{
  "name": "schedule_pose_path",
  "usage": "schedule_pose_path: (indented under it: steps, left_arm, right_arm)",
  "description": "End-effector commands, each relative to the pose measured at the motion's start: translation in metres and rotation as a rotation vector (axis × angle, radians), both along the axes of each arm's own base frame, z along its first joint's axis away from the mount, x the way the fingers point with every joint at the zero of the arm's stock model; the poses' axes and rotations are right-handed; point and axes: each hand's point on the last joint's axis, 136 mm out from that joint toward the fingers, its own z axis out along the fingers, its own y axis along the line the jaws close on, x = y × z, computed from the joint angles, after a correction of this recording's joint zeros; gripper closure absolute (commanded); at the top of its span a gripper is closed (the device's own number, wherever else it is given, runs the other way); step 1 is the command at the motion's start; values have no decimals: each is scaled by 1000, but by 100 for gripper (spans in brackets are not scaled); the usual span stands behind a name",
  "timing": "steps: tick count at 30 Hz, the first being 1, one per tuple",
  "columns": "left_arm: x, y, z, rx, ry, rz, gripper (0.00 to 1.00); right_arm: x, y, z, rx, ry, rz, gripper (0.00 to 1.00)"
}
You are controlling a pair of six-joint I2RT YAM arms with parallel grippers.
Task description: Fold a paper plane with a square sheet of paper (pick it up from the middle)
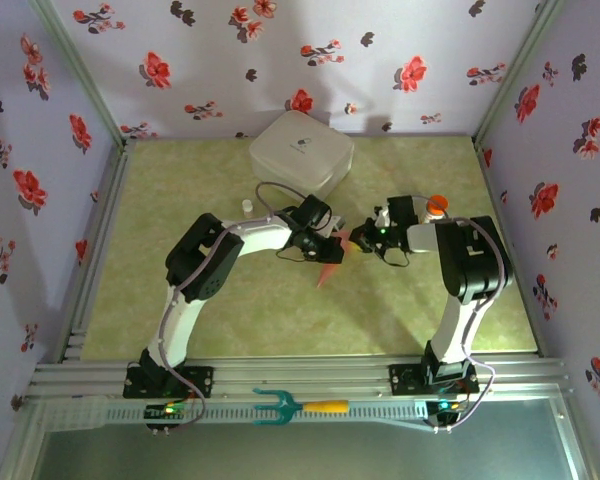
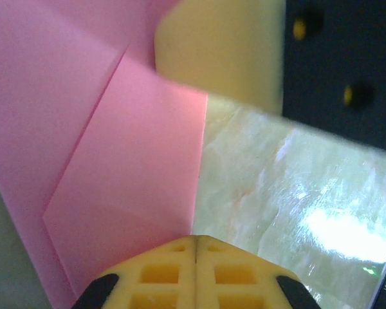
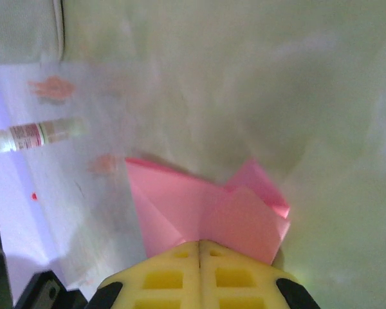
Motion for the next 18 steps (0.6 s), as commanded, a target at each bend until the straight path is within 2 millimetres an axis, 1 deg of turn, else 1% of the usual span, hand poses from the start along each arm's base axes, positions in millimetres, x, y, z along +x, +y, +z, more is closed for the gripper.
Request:
schedule_pose_path:
  steps: [1,3,7,10,13,16,18]
  left_arm:
    - [-22,21,-31,111,90,8,99]
    - [-23,21,-31,110,92,7,100]
    - [-23,21,-31,105,93,9,100]
    - [-23,21,-30,103,92,11,100]
    - [-23,21,-29,97,89,18,100]
    - [-21,20,-27,90,82,22,100]
    - [-20,19,-24,85,78,24,99]
  right_arm:
    - [27,-31,-10,-90,-27,-92,96]
    - [34,-36,-7,-88,-29,-111,96]
    - [37,-43,-1,-124,-21,-131,96]
    - [37,-41,16,-109,-54,-138,95]
    - [30,-39,37,-108,-98,-141,94]
    - [17,-22,47,-78,-115,-92,94]
    - [6,-9,45,-58,-99,-56,94]
